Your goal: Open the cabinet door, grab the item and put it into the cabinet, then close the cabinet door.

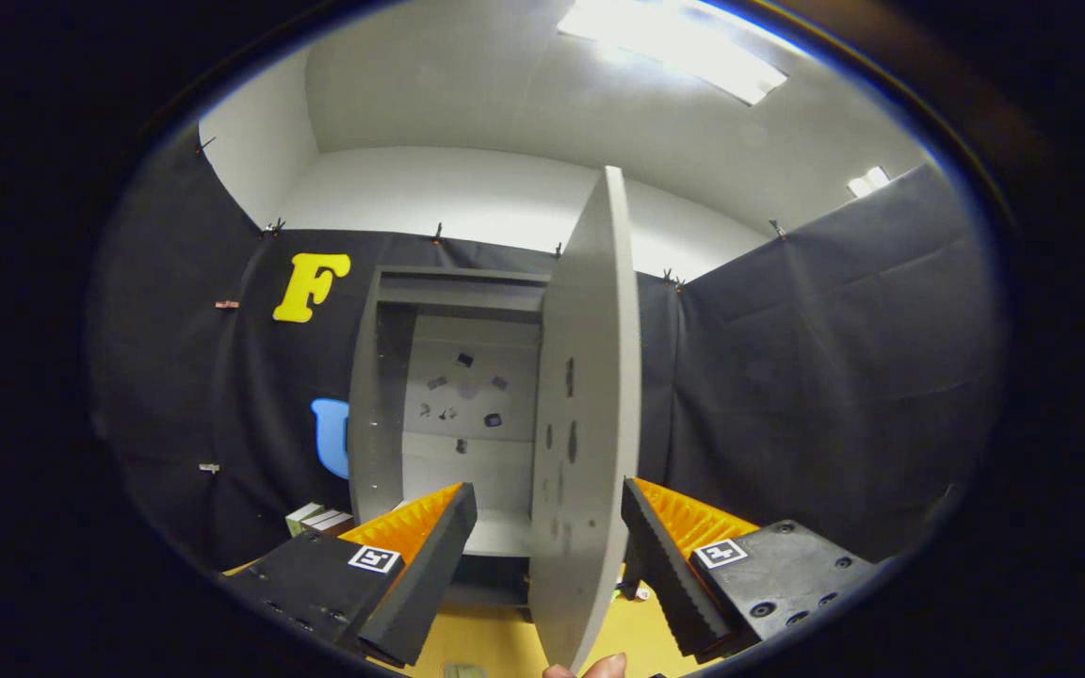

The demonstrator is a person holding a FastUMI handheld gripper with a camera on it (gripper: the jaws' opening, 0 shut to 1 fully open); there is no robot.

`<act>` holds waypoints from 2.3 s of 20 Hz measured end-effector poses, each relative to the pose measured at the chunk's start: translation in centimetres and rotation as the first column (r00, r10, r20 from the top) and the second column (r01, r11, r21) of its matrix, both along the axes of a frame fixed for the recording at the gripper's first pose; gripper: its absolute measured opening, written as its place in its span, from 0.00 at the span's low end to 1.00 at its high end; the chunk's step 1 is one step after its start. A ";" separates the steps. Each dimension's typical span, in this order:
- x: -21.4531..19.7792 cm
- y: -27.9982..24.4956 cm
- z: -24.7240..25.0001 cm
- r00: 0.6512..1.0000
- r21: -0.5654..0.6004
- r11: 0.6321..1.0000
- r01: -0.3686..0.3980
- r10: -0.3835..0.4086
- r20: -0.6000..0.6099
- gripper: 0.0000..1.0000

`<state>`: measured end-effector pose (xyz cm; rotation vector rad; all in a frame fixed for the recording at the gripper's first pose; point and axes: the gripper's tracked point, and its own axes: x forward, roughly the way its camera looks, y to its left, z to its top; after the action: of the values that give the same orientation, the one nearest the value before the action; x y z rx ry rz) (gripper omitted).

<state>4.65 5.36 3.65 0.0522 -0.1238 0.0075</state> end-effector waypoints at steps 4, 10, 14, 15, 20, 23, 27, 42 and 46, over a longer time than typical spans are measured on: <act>0.6 6.6 -4.9 0.979 0.029 0.991 -0.132 0.135 -0.155 0.97; 0.9 12.5 -15.5 0.877 0.089 0.970 -0.226 0.242 -0.416 0.98; 0.6 13.5 -24.1 0.791 0.139 0.968 -0.207 0.249 -0.559 0.98; 0.6 13.4 -26.2 0.772 0.141 0.971 -0.193 0.239 -0.589 0.98; -0.6 14.0 -36.1 0.659 0.152 0.973 -0.172 0.228 -0.717 0.99; -1.0 13.9 -41.1 0.611 0.153 0.976 -0.156 0.216 -0.761 0.99; -1.5 13.7 -46.6 0.552 0.148 0.981 -0.122 0.191 -0.812 0.99; -1.0 11.6 -57.0 0.431 -0.001 0.996 -0.094 0.039 -0.901 0.23; -1.1 11.8 -55.9 0.439 0.012 0.996 -0.089 0.050 -0.897 0.16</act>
<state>3.60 17.16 -52.21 0.0168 0.9916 0.0654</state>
